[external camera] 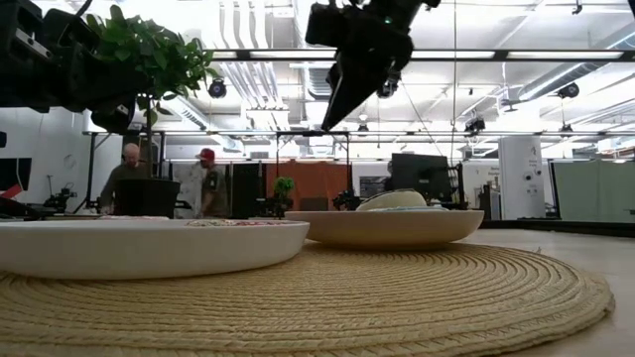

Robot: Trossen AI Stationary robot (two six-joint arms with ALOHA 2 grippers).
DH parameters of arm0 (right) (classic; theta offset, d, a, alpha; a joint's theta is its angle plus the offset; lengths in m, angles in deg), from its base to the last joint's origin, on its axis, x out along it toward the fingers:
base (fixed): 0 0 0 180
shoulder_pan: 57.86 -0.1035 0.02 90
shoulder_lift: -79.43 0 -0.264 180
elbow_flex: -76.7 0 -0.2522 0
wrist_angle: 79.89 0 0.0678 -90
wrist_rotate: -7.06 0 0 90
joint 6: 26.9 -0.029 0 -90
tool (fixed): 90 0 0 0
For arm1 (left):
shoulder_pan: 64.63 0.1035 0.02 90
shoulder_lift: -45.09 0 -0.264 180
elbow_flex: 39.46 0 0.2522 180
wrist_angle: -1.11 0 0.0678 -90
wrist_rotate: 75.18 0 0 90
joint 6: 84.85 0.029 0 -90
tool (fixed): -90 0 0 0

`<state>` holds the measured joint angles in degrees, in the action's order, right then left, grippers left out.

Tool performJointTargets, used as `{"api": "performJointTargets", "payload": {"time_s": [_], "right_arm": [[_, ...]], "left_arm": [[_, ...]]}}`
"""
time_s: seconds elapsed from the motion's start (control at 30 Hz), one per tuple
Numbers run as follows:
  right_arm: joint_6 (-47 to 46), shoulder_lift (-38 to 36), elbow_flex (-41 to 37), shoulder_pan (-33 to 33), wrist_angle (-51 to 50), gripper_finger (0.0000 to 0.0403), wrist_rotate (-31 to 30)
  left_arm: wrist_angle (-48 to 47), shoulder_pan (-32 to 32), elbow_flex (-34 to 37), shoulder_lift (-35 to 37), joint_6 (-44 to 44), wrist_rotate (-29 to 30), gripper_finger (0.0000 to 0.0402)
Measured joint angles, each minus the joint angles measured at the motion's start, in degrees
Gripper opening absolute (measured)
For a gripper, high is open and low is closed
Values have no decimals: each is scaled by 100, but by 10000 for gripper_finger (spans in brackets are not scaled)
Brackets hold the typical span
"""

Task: Pick & Place donuts
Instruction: Put the large pink donut on the gray plate

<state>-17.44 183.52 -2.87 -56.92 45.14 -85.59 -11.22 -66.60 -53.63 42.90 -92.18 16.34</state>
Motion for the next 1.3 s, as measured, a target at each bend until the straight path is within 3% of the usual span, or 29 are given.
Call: {"api": "performJointTargets", "payload": {"time_s": [0.3, 0.77, 1.2, 1.3], "right_arm": [[184, 297, 395, 106, -57, 216, 316], [428, 768, 866, 381, -15, 270, 314], [627, 1387, 1693, 678, 136, 270, 658], [619, 1457, 1702, 724, 276, 267, 968]], "left_arm": [[0, 0, 0, 2, 0, 0, 0], [0, 1, 0, 0, 0, 1, 0], [0, 1, 0, 1, 2, 0, 0], [0, 2, -2, 2, 0, 0, 0]]}}
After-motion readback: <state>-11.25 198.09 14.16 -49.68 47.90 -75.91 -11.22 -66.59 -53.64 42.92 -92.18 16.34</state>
